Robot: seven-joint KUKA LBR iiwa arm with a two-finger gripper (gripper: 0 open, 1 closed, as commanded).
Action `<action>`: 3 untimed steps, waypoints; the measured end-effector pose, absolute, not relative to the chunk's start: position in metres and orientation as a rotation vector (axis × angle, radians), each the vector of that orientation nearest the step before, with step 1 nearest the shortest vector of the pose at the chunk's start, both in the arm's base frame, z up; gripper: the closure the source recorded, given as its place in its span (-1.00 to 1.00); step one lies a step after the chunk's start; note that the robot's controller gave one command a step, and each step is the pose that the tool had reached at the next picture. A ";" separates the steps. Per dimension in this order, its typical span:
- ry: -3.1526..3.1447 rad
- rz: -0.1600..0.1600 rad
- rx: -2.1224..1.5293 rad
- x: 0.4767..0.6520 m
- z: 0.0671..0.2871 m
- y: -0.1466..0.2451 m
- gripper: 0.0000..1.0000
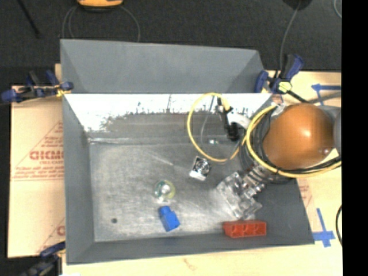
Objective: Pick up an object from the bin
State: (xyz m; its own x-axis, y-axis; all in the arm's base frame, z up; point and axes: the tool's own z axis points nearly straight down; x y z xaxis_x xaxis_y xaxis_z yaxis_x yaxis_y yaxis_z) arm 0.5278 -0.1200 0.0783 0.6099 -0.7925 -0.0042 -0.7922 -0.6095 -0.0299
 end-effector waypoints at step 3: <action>1.405 0.003 -2.805 0.529 0.178 -0.116 1.00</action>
Offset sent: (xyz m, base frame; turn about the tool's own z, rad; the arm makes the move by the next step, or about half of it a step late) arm -0.0003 0.0001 0.0149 0.0001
